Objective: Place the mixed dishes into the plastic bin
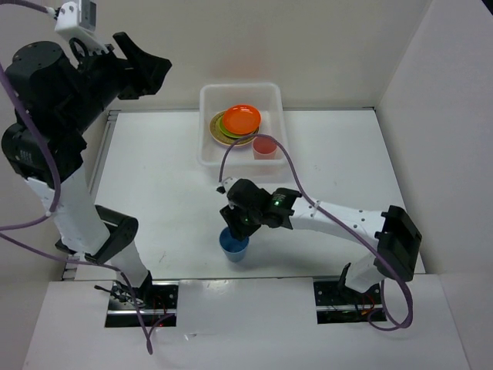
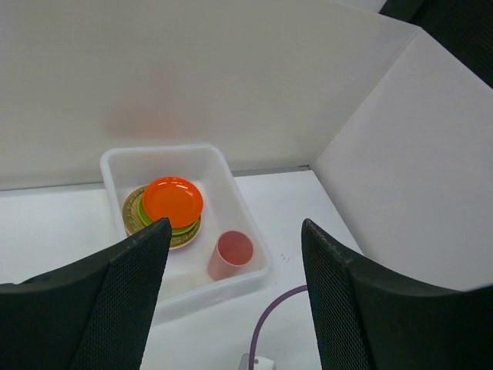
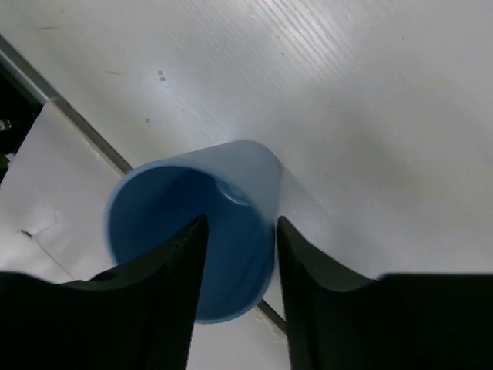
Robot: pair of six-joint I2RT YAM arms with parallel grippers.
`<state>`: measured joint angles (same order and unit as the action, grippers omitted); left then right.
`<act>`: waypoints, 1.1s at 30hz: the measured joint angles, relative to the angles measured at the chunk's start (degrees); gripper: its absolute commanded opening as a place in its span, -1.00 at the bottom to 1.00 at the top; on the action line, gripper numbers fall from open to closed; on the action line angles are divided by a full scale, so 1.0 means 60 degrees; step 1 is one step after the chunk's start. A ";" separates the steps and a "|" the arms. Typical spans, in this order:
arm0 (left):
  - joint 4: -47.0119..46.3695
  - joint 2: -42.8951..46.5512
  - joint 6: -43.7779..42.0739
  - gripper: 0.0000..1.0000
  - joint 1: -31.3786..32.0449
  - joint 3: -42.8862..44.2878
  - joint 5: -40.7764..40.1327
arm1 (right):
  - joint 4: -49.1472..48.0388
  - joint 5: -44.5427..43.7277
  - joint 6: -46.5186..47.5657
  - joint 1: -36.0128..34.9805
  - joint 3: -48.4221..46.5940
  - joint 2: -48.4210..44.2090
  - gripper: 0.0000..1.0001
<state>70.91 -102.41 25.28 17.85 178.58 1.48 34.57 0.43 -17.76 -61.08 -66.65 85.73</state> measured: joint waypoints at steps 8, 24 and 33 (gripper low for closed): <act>0.0033 0.2324 -0.0237 0.72 0.0000 -0.1814 -0.0164 | 0.0000 -0.0295 -0.0095 -0.0178 0.0062 0.0455 -0.97; -0.6994 1.1653 -0.0404 0.70 0.0117 -1.6353 -0.1446 | 0.0306 -0.1242 -0.0291 0.1107 -0.2492 0.0535 -1.00; -0.6696 1.1668 -0.0397 0.75 0.0120 -1.8116 -0.1439 | 0.0051 -0.1075 -0.0306 0.3778 -0.5584 0.1319 -1.00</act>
<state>30.74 -32.40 22.90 18.57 69.89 -7.16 34.87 -6.02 -19.59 -38.41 -100.16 93.65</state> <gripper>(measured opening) 0.874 0.034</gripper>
